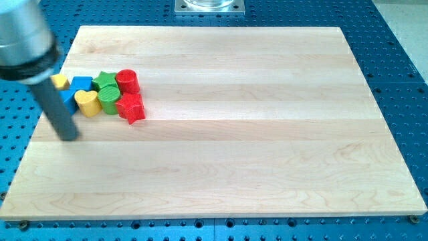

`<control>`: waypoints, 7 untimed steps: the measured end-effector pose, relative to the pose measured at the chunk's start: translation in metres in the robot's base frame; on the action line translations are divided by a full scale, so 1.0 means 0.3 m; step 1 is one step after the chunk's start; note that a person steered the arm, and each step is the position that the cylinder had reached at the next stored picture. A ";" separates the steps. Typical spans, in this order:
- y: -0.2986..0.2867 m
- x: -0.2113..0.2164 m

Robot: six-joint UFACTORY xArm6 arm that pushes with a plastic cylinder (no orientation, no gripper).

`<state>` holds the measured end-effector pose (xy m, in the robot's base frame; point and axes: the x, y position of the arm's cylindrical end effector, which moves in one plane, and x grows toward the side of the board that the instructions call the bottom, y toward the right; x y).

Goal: Separate the red circle from the green star

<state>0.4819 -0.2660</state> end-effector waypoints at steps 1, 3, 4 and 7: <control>-0.045 -0.136; 0.378 -0.183; 0.348 -0.175; 0.257 -0.245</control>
<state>0.4084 -0.1889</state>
